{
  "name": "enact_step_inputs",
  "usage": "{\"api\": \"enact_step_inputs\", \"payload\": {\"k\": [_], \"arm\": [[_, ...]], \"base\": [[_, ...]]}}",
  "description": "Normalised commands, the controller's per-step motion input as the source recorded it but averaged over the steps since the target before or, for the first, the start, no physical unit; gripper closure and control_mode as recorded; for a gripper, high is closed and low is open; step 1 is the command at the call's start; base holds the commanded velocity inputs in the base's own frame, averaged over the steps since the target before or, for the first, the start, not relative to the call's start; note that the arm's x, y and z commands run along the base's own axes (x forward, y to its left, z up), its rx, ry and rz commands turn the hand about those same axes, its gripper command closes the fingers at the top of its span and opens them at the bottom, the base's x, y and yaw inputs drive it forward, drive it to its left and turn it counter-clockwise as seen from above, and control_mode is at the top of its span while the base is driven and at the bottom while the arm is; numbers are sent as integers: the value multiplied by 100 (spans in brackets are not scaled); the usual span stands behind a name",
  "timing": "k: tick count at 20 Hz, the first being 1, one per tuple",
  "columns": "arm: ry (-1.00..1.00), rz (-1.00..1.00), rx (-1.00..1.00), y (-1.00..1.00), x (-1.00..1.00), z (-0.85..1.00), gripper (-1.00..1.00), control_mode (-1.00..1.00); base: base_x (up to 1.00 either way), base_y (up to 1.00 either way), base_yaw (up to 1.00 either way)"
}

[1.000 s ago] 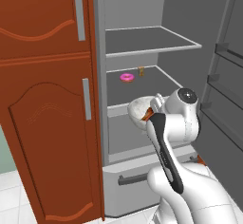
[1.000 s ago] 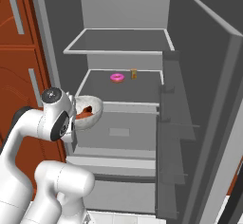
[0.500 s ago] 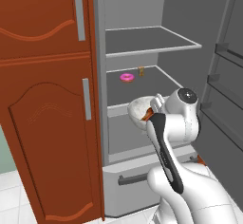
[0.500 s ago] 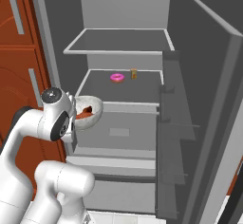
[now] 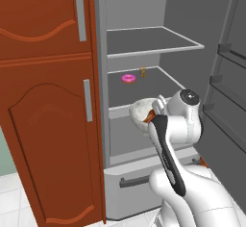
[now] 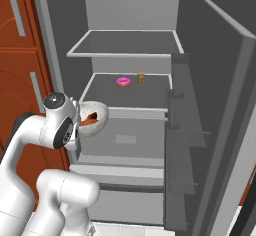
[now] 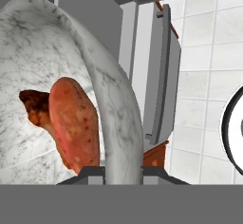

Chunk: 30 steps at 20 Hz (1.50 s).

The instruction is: Pick the chicken drumstick and sweet potato from their plates and place them in the bowl. Then put the bowl in the fridge.

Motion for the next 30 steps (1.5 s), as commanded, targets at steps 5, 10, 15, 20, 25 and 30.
{"api": "enact_step_inputs", "payload": {"k": [5, 10, 15, 20, 25, 30], "arm": [[-2, -9, 7, -11, 1, 12, 100, -100], [0, -4, 20, -17, 12, 45, 100, -100], [0, 1, 4, -6, 29, 32, 100, -100], [0, 6, -3, 0, 39, 21, 100, -100], [0, 6, -24, 2, 46, 7, 100, -100], [0, 6, -23, 2, 50, 0, 100, -100]], "base": [[0, 0, 0], [0, 0, 0], [0, 0, 0], [0, 0, 0], [0, 0, 0], [0, 0, 0]]}}
